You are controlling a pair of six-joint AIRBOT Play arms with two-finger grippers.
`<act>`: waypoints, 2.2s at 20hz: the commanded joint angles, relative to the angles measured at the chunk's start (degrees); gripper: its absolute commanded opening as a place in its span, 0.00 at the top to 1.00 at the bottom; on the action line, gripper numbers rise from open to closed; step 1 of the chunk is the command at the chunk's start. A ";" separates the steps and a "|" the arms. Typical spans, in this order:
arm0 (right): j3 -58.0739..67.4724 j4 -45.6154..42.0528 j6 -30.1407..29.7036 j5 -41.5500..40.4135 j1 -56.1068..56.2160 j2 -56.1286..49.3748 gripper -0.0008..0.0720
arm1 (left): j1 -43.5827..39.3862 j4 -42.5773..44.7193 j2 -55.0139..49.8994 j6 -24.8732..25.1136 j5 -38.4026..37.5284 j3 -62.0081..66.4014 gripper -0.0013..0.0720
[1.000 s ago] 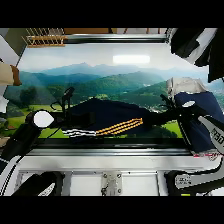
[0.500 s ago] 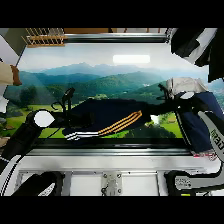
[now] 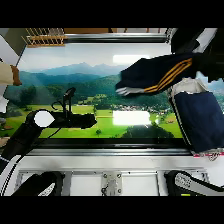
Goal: Fold the clothes and pants, and hang the long-sleeved shirts on hangers.
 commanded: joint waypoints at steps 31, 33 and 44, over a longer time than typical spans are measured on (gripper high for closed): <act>-21.79 -50.69 13.25 17.25 -10.08 33.62 0.03 | 0.00 0.00 -0.04 5.22 -0.46 0.04 0.97; -19.43 -41.77 8.96 14.69 -5.64 35.54 0.03 | 0.00 -0.02 -0.04 5.20 0.52 0.04 0.97; -19.93 -22.05 3.34 14.51 23.43 30.01 0.20 | 10.01 -0.13 -0.04 6.73 3.85 6.45 0.97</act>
